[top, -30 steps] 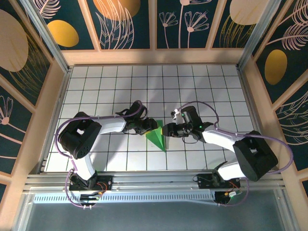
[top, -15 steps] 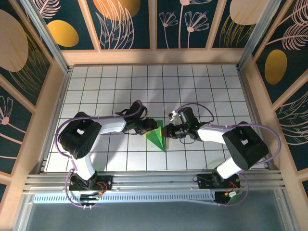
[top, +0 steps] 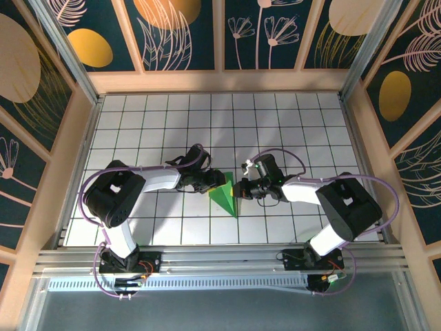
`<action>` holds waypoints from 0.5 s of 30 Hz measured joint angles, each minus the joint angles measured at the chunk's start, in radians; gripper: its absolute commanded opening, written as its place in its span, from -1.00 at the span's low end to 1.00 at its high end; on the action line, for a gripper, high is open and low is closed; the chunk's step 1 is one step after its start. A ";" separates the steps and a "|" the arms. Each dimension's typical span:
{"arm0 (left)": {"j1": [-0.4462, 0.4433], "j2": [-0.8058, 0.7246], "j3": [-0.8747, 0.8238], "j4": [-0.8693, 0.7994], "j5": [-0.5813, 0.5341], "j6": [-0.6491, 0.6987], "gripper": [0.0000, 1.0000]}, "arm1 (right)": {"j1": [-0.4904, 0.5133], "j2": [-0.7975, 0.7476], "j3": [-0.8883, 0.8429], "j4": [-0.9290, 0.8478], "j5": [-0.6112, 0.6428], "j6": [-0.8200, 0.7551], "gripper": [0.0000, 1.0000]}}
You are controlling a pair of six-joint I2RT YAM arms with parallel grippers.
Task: Fold a paper plane with a square sheet of paper (fold left side to right side)
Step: Fourth fold the wing at the center of the table.
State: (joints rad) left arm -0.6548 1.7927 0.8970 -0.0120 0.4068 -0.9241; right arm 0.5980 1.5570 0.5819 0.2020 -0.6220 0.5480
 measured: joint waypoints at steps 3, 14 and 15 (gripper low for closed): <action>0.000 0.000 0.000 0.000 0.000 0.000 -0.01 | 0.000 0.009 0.000 -0.002 0.004 0.000 -1.00; 0.000 0.000 0.000 0.000 0.000 0.000 -0.01 | 0.000 0.037 0.001 -0.018 0.031 -0.003 -1.00; 0.000 0.000 0.000 0.000 0.000 0.000 -0.01 | 0.000 0.039 0.001 -0.018 0.034 -0.007 -1.00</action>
State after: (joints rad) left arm -0.6548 1.7927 0.8970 -0.0116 0.4068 -0.9241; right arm 0.5980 1.5959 0.5827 0.1837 -0.5877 0.5407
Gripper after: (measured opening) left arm 0.494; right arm 0.052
